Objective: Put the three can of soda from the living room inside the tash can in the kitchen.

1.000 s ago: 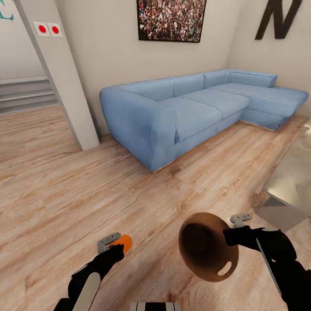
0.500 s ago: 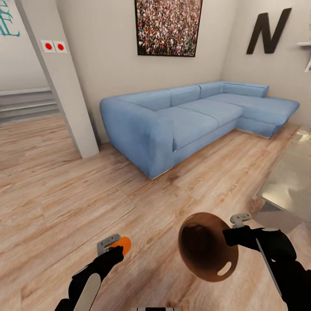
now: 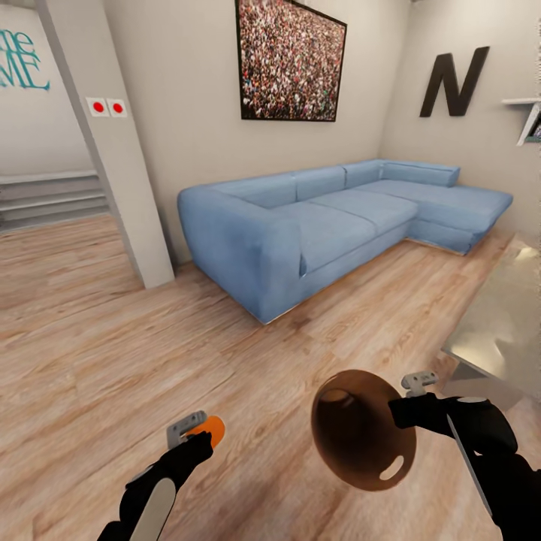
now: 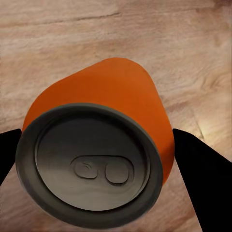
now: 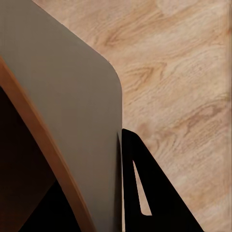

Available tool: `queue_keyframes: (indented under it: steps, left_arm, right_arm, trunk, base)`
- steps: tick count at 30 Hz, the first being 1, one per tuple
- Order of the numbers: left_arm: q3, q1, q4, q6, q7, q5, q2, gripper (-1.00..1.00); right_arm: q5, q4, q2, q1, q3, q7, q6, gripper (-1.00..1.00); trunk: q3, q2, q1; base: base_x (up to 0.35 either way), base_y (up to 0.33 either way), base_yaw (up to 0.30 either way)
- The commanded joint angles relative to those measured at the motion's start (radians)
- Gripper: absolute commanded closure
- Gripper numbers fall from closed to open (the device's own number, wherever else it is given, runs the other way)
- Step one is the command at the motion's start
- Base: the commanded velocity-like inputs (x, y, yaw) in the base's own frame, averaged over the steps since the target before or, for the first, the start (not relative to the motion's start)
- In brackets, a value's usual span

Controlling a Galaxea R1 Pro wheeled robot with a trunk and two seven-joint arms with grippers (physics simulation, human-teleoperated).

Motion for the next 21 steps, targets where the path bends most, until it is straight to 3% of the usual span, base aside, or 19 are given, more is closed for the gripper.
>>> queue_keyframes:
  steps: [1, 12, 21]
  left_arm:
    - [0.0, 0.0, 0.005, 0.0, 0.0, 0.0, 0.0, 1.0]
    - [0.032, -0.001, 0.022, -0.001, -0.001, 0.002, -0.001, 1.0]
    - [0.036, -0.001, 0.036, -0.001, -0.002, 0.005, -0.002, 1.0]
  right_arm:
    - [-0.019, 0.0, 0.0, 0.0, 0.0, 0.006, 0.004, 1.0]
    - [-0.019, 0.0, 0.0, 0.0, -0.001, 0.006, 0.004, 1.0]
    - [-0.019, 0.0, 0.002, 0.0, -0.002, 0.006, 0.004, 1.0]
  trunk:
    - [0.004, 0.0, 0.0]
    - [0.047, 0.003, -0.005]
    - [0.081, 0.005, -0.009]
  base:
    - [0.0, 0.0, 0.0]
    - [0.0, 0.0, 0.0]
    - [0.0, 0.0, 0.0]
